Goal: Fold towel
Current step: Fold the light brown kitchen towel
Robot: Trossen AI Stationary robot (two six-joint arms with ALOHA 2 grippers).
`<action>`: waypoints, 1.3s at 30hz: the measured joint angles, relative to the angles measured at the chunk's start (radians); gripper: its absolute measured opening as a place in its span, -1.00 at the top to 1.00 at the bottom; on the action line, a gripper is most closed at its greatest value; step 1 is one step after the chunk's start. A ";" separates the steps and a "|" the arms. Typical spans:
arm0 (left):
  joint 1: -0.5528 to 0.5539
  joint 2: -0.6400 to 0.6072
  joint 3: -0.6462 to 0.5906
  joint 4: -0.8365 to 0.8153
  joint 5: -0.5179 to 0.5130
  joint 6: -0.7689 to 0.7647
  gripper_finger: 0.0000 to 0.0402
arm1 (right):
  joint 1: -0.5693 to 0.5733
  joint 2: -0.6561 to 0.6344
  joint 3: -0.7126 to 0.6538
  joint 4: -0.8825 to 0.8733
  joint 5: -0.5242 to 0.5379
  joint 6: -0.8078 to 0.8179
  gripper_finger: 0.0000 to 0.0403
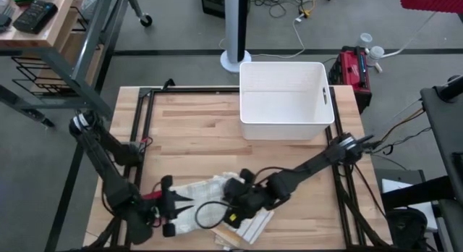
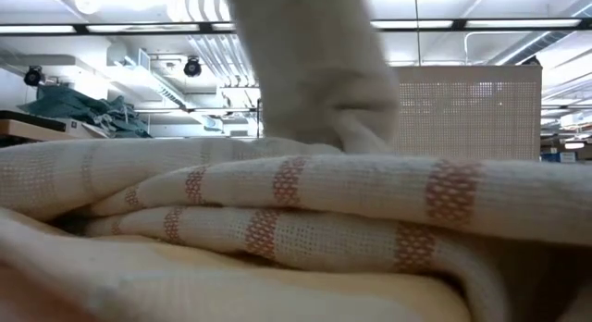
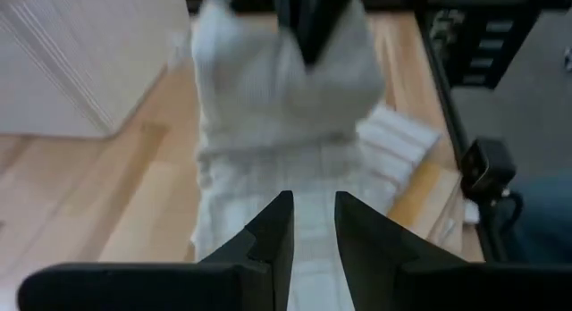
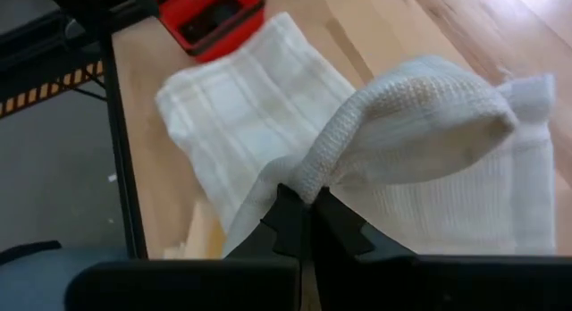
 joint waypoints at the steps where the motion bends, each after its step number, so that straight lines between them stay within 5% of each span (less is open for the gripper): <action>1: -0.015 -0.010 0.000 -0.001 -0.021 -0.002 0.63 | -0.007 0.027 0.034 -0.002 -0.004 -0.017 1.00; 8: -0.135 -0.076 0.000 0.006 -0.143 -0.030 0.63 | -0.043 0.190 0.259 -0.011 -0.033 -0.106 1.00; 19: -0.372 -0.080 0.000 0.005 -0.528 -0.025 0.63 | -0.082 0.398 0.537 0.011 -0.102 -0.199 1.00; 28: -0.397 -0.065 0.000 0.018 -0.628 0.035 0.63 | -0.118 0.424 0.525 0.168 -0.145 -0.212 1.00; 39: -0.397 -0.065 0.000 0.020 -0.635 0.028 0.63 | -0.121 0.482 0.526 0.255 -0.180 -0.184 1.00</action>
